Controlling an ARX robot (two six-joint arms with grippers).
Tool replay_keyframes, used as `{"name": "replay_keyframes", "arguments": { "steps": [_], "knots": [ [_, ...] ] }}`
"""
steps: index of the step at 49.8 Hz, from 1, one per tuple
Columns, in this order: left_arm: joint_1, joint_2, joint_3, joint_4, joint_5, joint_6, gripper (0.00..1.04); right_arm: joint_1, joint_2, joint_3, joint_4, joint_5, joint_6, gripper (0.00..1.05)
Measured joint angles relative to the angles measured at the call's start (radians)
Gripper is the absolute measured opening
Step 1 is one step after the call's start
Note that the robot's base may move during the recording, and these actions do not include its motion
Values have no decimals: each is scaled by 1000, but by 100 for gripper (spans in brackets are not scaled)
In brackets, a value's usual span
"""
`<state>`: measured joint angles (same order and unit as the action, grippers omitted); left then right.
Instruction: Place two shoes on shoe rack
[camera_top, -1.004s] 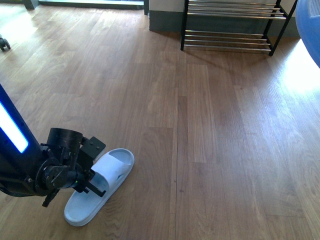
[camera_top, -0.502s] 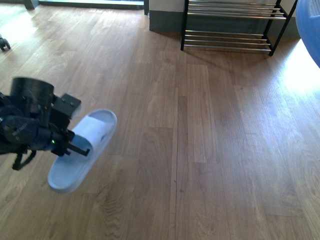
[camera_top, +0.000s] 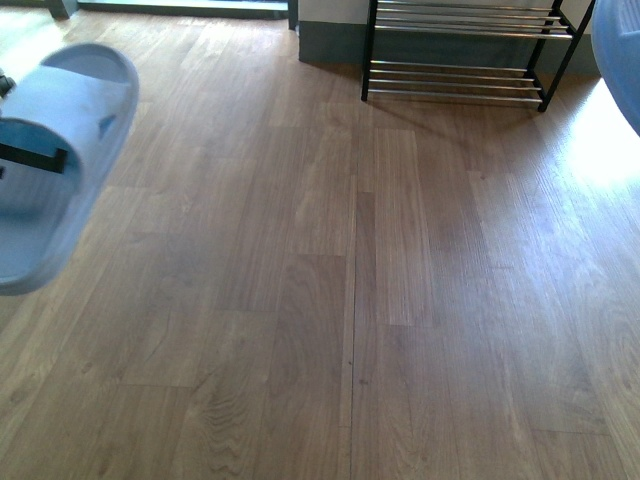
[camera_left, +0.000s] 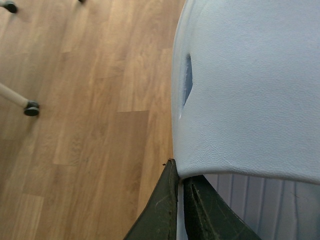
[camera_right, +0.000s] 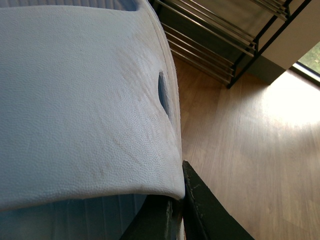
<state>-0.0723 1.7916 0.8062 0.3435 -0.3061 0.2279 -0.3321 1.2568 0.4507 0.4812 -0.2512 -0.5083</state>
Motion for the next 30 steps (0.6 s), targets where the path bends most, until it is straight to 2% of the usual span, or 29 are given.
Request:
{"name": "replay_keyframes", "arguments": {
  "steps": [17, 30],
  "knots": [
    [-111, -679, -285, -254, -183, -123, 2, 0, 0, 0, 0, 0, 0, 2],
    [-307, -1039, -373, -517, -399, -248, 2, 0, 0, 0, 0, 0, 0, 2]
  ]
}}
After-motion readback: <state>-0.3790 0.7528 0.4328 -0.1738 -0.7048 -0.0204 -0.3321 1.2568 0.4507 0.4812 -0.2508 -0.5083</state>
